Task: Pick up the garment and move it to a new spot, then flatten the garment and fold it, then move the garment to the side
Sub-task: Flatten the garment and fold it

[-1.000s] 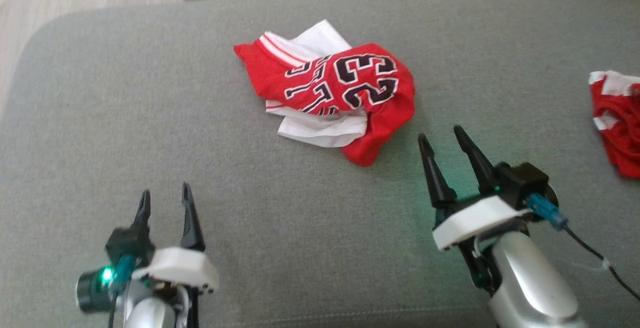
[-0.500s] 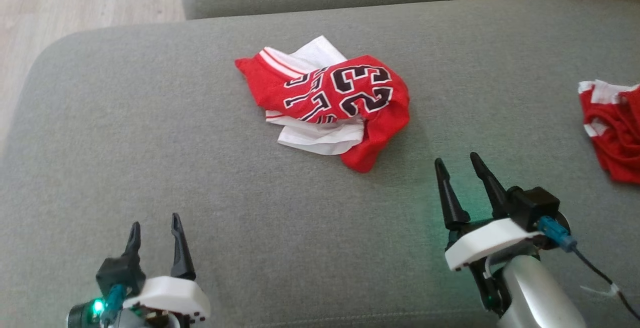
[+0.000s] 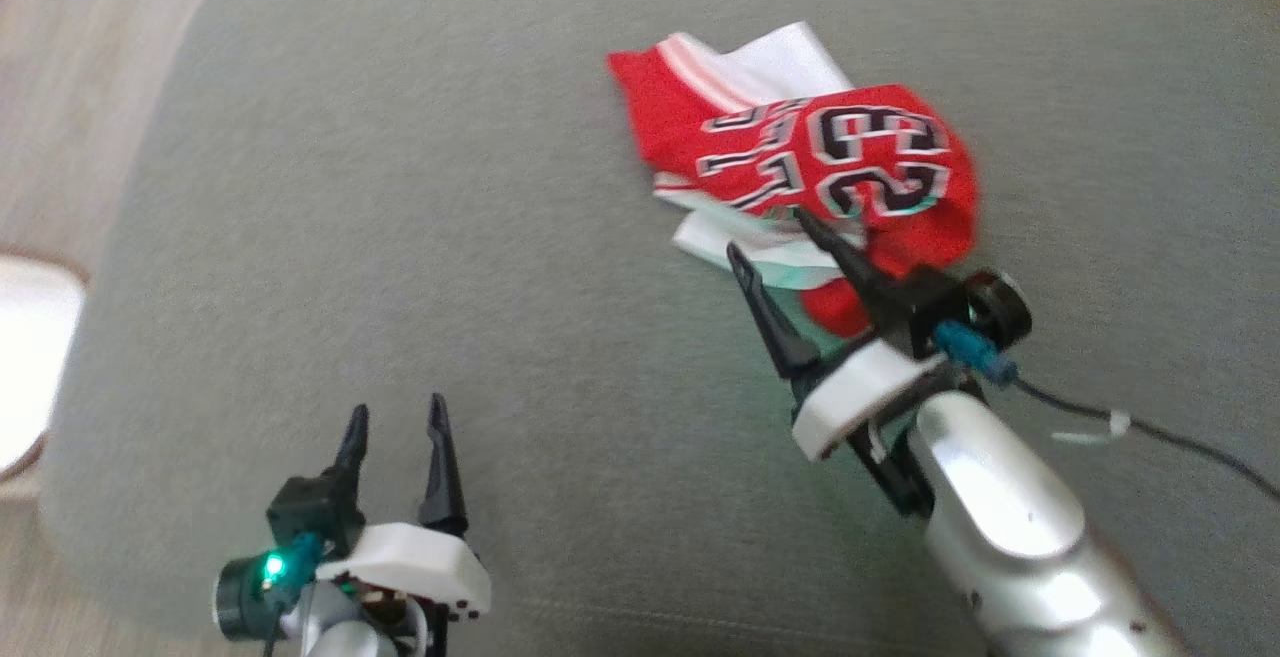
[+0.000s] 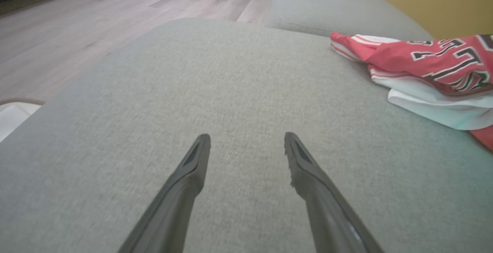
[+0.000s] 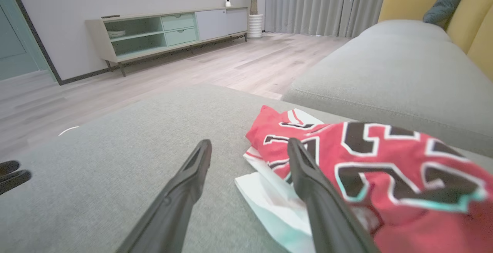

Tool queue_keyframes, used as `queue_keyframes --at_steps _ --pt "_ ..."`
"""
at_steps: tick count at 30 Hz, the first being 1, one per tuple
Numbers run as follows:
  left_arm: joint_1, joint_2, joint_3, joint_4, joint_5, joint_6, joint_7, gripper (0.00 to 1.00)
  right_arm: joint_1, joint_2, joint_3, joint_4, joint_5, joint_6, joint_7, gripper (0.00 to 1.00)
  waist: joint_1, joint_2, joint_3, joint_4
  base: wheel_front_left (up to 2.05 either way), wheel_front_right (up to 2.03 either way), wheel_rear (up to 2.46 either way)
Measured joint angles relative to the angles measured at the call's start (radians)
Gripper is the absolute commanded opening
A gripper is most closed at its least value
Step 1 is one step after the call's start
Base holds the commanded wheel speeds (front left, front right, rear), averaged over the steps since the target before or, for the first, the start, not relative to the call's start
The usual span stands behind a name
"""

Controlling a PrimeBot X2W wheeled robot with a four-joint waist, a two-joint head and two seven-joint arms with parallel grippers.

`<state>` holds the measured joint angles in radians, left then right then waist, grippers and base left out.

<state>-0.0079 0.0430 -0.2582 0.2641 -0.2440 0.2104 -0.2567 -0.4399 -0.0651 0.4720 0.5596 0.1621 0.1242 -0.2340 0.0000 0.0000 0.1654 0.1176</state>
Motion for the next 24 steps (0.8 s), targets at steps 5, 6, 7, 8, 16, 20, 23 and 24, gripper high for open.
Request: queue_keyframes --at_steps 5,6,7,8,16,20,23,24 --pt "-0.002 0.000 -0.040 0.001 -0.023 0.010 0.000 1.00 -0.110 -0.016 0.026 0.116 -0.007 0.000 0.030 1.00 0.0000 0.0000 0.043 0.090 0.00 0.00 0.00" --pt "-0.003 0.000 -0.046 0.000 -0.023 0.011 0.000 1.00 -0.122 -0.018 0.029 0.142 -0.006 0.000 0.038 1.00 0.0000 0.0000 0.052 0.106 0.00 0.00 0.00" --pt "-0.004 0.000 -0.051 0.000 -0.023 0.012 0.000 1.00 -0.133 -0.019 0.028 0.170 -0.004 0.000 0.047 1.00 0.0000 0.0000 0.060 0.123 0.00 0.00 0.00" --pt "-0.005 0.000 -0.057 0.000 -0.024 0.016 0.000 1.00 -0.140 -0.021 0.028 0.195 -0.003 0.000 0.049 1.00 0.0000 0.0000 0.069 0.138 0.00 0.00 0.00" --pt "-0.042 0.000 -0.110 -0.022 -0.066 0.034 0.000 1.00 -0.210 -0.042 -0.020 0.357 0.003 0.000 0.049 1.00 0.0000 0.0000 0.141 0.221 0.00 0.00 0.00" --pt "-0.044 -0.001 -0.128 -0.026 -0.070 0.041 0.000 1.00 -0.261 -0.041 -0.019 0.399 -0.016 0.000 0.048 1.00 0.0000 0.0000 0.162 0.235 0.00 0.00 0.00" --pt "-0.046 -0.001 -0.129 -0.026 -0.070 0.045 0.000 1.00 -0.274 -0.038 -0.005 0.421 -0.015 0.000 0.045 1.00 0.0000 0.0000 0.164 0.233 0.00 0.00 0.00" --pt "-0.048 -0.001 -0.129 -0.025 -0.070 0.046 0.000 1.00 -0.278 -0.035 -0.006 0.429 -0.010 0.000 0.045 1.00 0.0000 0.0000 0.163 0.232 0.00 0.00 0.00"
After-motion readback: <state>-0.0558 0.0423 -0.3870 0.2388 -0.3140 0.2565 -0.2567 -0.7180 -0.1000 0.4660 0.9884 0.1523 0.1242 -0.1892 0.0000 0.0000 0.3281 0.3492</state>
